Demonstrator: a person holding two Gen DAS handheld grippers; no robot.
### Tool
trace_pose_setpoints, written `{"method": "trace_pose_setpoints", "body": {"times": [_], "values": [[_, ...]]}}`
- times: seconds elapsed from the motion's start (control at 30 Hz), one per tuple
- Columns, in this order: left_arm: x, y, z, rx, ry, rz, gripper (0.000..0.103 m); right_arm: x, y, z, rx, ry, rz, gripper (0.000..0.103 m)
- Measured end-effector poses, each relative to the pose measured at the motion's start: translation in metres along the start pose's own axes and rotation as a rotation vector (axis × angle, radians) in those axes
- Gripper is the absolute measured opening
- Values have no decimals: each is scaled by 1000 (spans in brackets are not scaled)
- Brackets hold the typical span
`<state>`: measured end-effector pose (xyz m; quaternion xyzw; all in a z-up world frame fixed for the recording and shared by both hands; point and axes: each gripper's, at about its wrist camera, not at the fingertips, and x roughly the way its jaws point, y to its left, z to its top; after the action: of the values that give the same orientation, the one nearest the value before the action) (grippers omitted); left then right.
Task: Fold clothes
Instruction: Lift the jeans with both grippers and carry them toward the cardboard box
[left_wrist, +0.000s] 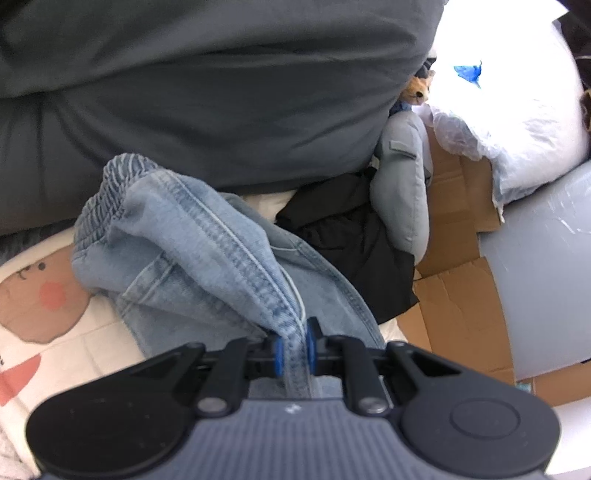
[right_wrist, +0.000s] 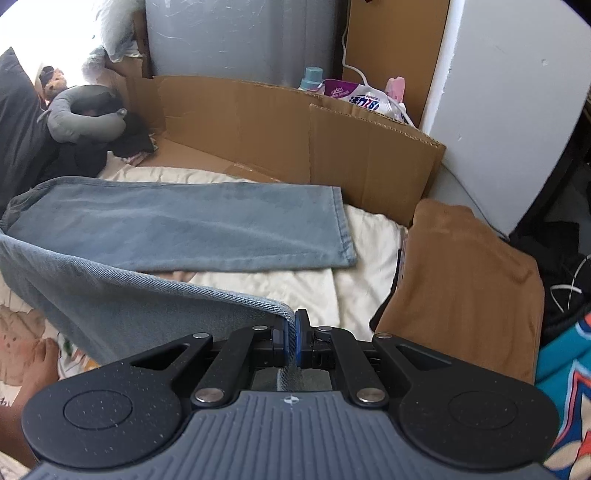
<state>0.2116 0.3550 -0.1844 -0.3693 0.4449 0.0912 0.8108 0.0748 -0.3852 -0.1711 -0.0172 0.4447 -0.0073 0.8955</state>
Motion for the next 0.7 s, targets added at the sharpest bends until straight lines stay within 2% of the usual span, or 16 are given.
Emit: {"method": "trace_pose_setpoints", "body": {"times": [0.23, 0.37, 0.7], "values": [[31, -3, 12, 6, -1, -9, 11, 45, -1, 32, -35, 27, -21, 1], [44, 2, 18, -39, -8, -23, 10, 68, -3, 47, -51, 41, -21, 1], [83, -8, 37, -61, -1, 4, 10, 117, -3, 89, -89, 60, -34, 1]]}}
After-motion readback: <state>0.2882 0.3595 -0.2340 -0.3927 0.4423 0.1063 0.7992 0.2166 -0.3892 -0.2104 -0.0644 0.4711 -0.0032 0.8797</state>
